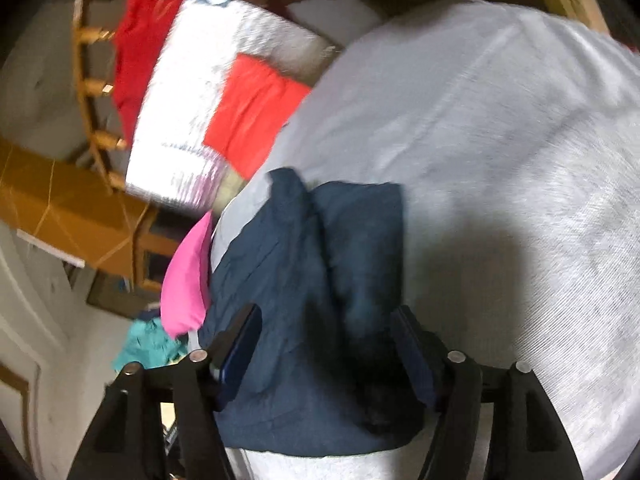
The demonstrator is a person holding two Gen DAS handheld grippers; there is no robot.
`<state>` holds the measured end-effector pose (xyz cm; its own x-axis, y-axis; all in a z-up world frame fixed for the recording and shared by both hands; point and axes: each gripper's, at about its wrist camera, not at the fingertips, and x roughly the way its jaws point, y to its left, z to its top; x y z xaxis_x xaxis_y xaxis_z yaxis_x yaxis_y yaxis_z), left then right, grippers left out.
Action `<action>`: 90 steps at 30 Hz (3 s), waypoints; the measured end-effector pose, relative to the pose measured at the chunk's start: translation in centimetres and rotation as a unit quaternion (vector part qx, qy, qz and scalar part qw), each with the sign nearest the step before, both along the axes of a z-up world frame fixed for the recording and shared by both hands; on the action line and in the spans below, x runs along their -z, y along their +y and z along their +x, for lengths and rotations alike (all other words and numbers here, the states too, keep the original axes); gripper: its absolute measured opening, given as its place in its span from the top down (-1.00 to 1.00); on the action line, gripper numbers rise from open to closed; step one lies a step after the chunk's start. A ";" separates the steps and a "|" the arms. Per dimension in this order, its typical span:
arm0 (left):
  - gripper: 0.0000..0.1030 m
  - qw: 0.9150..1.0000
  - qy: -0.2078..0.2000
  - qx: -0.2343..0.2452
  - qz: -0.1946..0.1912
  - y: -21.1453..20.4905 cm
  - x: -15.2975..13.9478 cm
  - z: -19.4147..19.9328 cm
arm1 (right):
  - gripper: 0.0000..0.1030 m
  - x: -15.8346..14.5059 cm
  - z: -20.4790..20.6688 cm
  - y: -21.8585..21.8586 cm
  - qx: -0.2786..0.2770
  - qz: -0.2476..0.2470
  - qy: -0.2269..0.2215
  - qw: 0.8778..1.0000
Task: Fold large clothes
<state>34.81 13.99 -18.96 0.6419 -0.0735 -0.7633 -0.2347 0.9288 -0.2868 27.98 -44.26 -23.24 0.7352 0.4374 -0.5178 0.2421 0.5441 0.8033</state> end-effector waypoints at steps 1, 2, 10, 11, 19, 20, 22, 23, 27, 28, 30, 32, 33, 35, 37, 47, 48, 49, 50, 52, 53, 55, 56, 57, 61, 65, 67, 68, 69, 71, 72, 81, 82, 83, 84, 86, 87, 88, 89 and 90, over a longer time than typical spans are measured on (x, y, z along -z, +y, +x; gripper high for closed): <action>-0.74 1.000 0.000 0.004 -0.021 0.5 0.3 0.6 | -0.46 0.4 0.5 -0.5 0.000 0.009 0.003 1.000; -0.74 0.999 -0.001 0.009 -0.043 0.9 0.7 1.4 | -0.48 0.8 1.3 -0.8 0.000 0.016 0.003 1.000; -0.74 0.991 0.011 0.072 -0.116 0.5 2.2 6.9 | -0.57 1.7 8.0 -1.8 -0.020 -0.006 0.038 0.999; -0.74 0.990 0.015 0.077 -0.121 0.4 2.4 7.2 | -0.58 1.7 8.6 -1.9 -0.022 -0.009 0.040 0.999; -0.74 0.966 0.104 0.122 -0.202 0.2 5.6 11.7 | -1.00 4.0 13.8 -0.7 -0.084 0.008 0.075 0.994; -0.74 0.962 0.112 0.121 -0.216 0.2 5.9 11.9 | -1.00 3.9 13.9 -0.4 -0.094 0.012 0.070 0.993; -0.74 0.958 0.109 0.124 -0.234 0.1 5.8 12.2 | -1.00 4.1 14.4 0.4 -0.116 0.013 0.070 0.991; -0.74 0.957 0.109 0.126 -0.238 -0.2 5.8 12.4 | -1.00 4.2 14.6 1.1 -0.124 -0.001 0.071 0.990; -0.73 0.961 0.101 0.124 -0.225 -1.9 5.5 12.9 | -0.29 4.2 14.9 3.0 -0.138 -0.017 0.066 0.988; -0.65 0.963 0.097 0.123 -0.221 -2.3 5.3 13.0 | -0.14 4.2 14.8 3.3 -0.139 -0.011 0.062 0.988; -0.45 0.966 0.087 0.120 -0.211 -3.0 4.5 12.9 | -0.01 3.4 14.6 3.6 -0.129 -0.018 0.056 0.990; -0.39 0.968 0.072 0.119 -0.209 -3.3 3.8 13.0 | 0.02 1.5 14.5 4.1 -0.124 -0.032 0.025 0.991; -0.39 0.969 0.064 0.116 -0.208 -3.4 3.4 12.9 | 0.02 0.5 14.2 4.4 -0.121 -0.044 0.004 0.992; -0.39 0.974 0.065 0.105 -0.189 -3.3 3.6 13.2 | 0.02 -0.3 14.0 4.6 -0.107 -0.082 -0.010 0.991; -0.42 0.976 0.091 0.090 -0.174 -3.5 4.6 13.3 | -0.16 1.3 14.4 4.4 -0.099 -0.090 0.025 0.991; -0.55 0.986 0.059 0.075 -0.140 -1.7 0.7 7.1 | -0.73 0.9 8.6 0.3 -0.060 -0.017 0.043 0.997; -0.58 0.986 0.054 0.072 -0.137 -1.3 0.7 6.1 | -0.73 1.0 8.2 0.2 -0.060 -0.010 0.047 0.997; -0.58 0.987 0.052 0.069 -0.137 -1.0 0.7 5.6 | -0.73 1.3 7.6 -0.2 -0.058 -0.003 0.054 0.997; -0.58 0.987 0.054 0.067 -0.139 -0.5 0.9 5.0 | -0.73 1.7 7.0 -0.4 -0.057 0.004 0.065 0.996; -0.59 0.983 0.069 0.065 -0.158 0.2 1.8 3.9 | -0.73 2.2 6.1 -0.4 -0.063 0.015 0.076 0.995; -0.59 0.980 0.081 0.064 -0.171 0.5 2.5 3.4 | -0.73 2.4 5.6 -0.3 -0.067 0.022 0.077 0.995; -0.59 0.975 0.095 0.062 -0.189 1.4 3.4 2.3 | -0.73 2.8 4.7 0.2 -0.078 0.042 0.073 0.993; -0.59 0.974 0.099 0.064 -0.194 1.5 3.7 1.9 | -0.73 3.0 4.3 0.7 -0.085 0.050 0.072 0.993; -0.59 0.972 0.101 0.068 -0.200 1.3 3.9 1.5 | -0.73 3.1 4.2 1.1 -0.088 0.049 0.074 0.992; -0.64 0.974 0.096 0.071 -0.193 1.0 4.1 -0.1 | -0.75 3.4 4.9 2.6 -0.099 0.031 0.080 0.991; -0.73 0.976 0.099 0.077 -0.178 -0.2 4.5 0.2 | -0.88 3.3 6.1 4.3 -0.109 0.021 0.066 0.992; -0.73 0.977 0.093 0.088 -0.170 -0.6 4.4 0.3 | -0.89 3.1 6.7 5.7 -0.121 0.006 0.062 0.991; -0.73 0.977 0.092 0.091 -0.167 -0.6 4.4 0.5 | -0.89 2.9 6.9 6.4 -0.125 -0.015 0.062 0.990; -0.72 0.978 0.089 0.092 -0.166 -0.6 4.4 0.5 | -0.86 2.7 7.1 7.2 -0.128 -0.038 0.060 0.989; -0.71 0.977 0.082 0.093 -0.176 -0.8 4.4 0.9 | -0.52 2.1 7.7 9.0 -0.137 -0.073 0.052 0.986; -0.55 0.976 0.077 0.093 -0.180 -0.9 4.2 1.1 | -0.42 2.0 8.0 9.9 -0.144 -0.086 0.052 0.985; -0.29 0.979 0.023 0.090 -0.179 -1.0 1.9 0.8 | -0.12 -1.8 8.2 12.1 -0.118 -0.143 -0.037 0.982; -0.29 0.982 0.036 0.087 -0.166 -1.5 2.3 1.1 | -0.12 -1.3 8.5 12.1 -0.122 -0.150 -0.026 0.981; -0.30 0.983 0.058 0.081 -0.151 -1.7 3.0 1.3 | -0.13 0.0 9.2 12.0 -0.130 -0.155 0.011 0.979; -0.35 0.984 0.074 0.075 -0.144 -1.8 3.6 1.4 | -0.25 1.1 9.4 11.8 -0.133 -0.150 0.037 0.979; -0.37 0.984 0.079 0.070 -0.140 -1.8 3.8 1.3 | -0.29 2.0 9.6 11.2 -0.130 -0.118 0.057 0.983; -0.37 0.986 0.075 0.068 -0.134 -1.8 3.5 1.0 | -0.32 1.6 9.6 11.1 -0.128 -0.113 0.054 0.984; -0.37 0.987 0.070 0.066 -0.125 -1.8 3.1 0.7 | -0.34 1.3 9.4 11.0 -0.124 -0.115 0.052 0.984; -0.37 0.990 0.064 0.064 -0.107 -2.1 2.6 0.3 | -0.36 0.7 9.0 11.0 -0.116 -0.119 0.051 0.985; -0.38 0.993 0.059 0.062 -0.087 -2.4 2.1 -0.1 | -0.39 0.5 8.6 10.7 -0.111 -0.122 0.052 0.985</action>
